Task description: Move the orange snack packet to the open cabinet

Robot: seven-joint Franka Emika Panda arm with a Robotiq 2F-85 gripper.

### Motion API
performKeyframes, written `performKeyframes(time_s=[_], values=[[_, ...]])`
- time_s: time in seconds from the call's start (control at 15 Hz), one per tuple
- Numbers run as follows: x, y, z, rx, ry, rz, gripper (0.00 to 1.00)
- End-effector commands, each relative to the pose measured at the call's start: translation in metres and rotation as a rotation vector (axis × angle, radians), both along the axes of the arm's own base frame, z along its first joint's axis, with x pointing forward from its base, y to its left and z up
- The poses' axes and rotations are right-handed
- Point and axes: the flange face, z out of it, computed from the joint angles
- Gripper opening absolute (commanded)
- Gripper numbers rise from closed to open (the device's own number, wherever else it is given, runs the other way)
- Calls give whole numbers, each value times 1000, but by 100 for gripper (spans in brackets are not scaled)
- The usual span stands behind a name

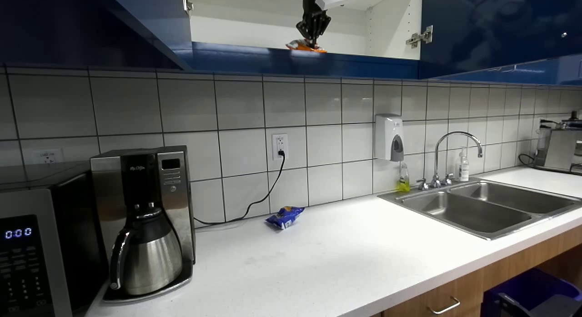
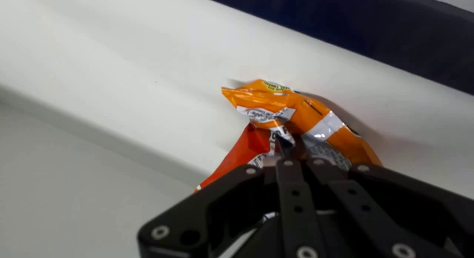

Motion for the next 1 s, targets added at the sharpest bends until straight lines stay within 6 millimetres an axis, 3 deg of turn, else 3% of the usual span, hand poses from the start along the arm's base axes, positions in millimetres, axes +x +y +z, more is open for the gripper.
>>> performKeyframes(time_s=[0.0,0.6,0.67,0.93], values=[[0,-18,-10,-1,9,22,27],[6,-33,-15,-26,7,-2,94],[6,-33,-15,-25,8,-3,99],[2,-30,-15,-32,6,-4,100]])
